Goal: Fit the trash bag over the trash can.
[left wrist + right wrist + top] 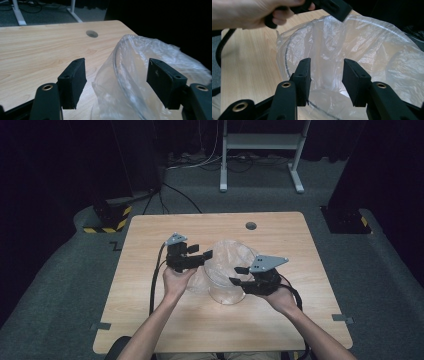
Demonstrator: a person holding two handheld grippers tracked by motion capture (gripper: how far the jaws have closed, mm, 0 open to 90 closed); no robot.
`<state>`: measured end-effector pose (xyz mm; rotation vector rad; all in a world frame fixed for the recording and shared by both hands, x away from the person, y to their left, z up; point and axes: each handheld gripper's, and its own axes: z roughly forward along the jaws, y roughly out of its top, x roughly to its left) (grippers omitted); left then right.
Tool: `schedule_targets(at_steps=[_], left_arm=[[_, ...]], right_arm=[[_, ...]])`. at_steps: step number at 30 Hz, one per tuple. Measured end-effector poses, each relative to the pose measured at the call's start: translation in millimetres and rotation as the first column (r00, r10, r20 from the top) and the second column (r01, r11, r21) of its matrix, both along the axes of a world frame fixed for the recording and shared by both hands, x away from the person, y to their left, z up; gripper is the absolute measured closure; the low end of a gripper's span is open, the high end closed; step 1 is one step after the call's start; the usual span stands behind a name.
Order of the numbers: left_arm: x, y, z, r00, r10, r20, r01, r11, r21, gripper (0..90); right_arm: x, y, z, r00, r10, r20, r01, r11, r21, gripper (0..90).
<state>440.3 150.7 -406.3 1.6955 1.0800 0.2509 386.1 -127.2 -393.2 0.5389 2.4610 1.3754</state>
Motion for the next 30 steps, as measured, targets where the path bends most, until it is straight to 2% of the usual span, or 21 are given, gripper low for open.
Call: schedule_targets(at_steps=[5,9,10,11,18,23,24,28,30], left_arm=[[9.9,-10.1,-4.5,0.9999,-0.012,-0.007,0.012,0.9999,0.004,31.7],[13.6,-13.2,-6.4,0.9999,-0.006,-0.013,0.005,0.9997,-0.023,32.3],[14.2,-12.8,-6.4,0.9999,-0.002,-0.014,0.002,0.9997,-0.024,32.2],[14.6,-12.2,-6.5,0.9999,0.001,-0.014,-0.001,0.9997,-0.024,32.2],[8.4,-11.6,0.0,0.9999,0.006,-0.013,-0.006,0.9996,-0.029,28.8],[-2.6,-15.4,5.3,0.9999,-0.008,-0.009,0.008,0.9991,0.042,23.2],[-5.4,-16.1,6.7,0.9999,-0.01,-0.005,0.01,0.9984,0.056,23.2],[-18.7,-19.8,11.7,0.9999,-0.008,0.01,0.007,0.9939,0.11,19.0],[-25.6,-21.9,13.6,0.9997,-0.011,0.021,0.008,0.9892,0.146,16.5]], right_arm=[[-6.4,-4.7,1.5,0.9989,-0.043,0.019,0.043,0.999,0.008,54.4],[-9.1,-9.9,5.3,0.9964,-0.073,0.042,0.073,0.997,0.022,53.6],[-9.0,-14.3,7.8,0.9942,-0.097,0.046,0.096,0.995,0.032,53.2],[-9.0,-14.3,7.8,0.9942,-0.097,0.046,0.096,0.995,0.032,53.2],[4.5,-30.1,10.2,0.9796,-0.197,0.04,0.196,0.98,0.04,51.7],[20.3,-34.2,11.3,0.9683,-0.247,0.035,0.246,0.968,0.048,49.9],[20.3,-34.2,11.3,0.9683,-0.247,0.035,0.246,0.968,0.048,49.9],[31.1,-33.6,13.4,0.9635,-0.264,0.045,0.262,0.964,0.048,49.5],[37.8,-32.9,14.1,0.9614,-0.271,0.047,0.269,0.962,0.046,49.6]])
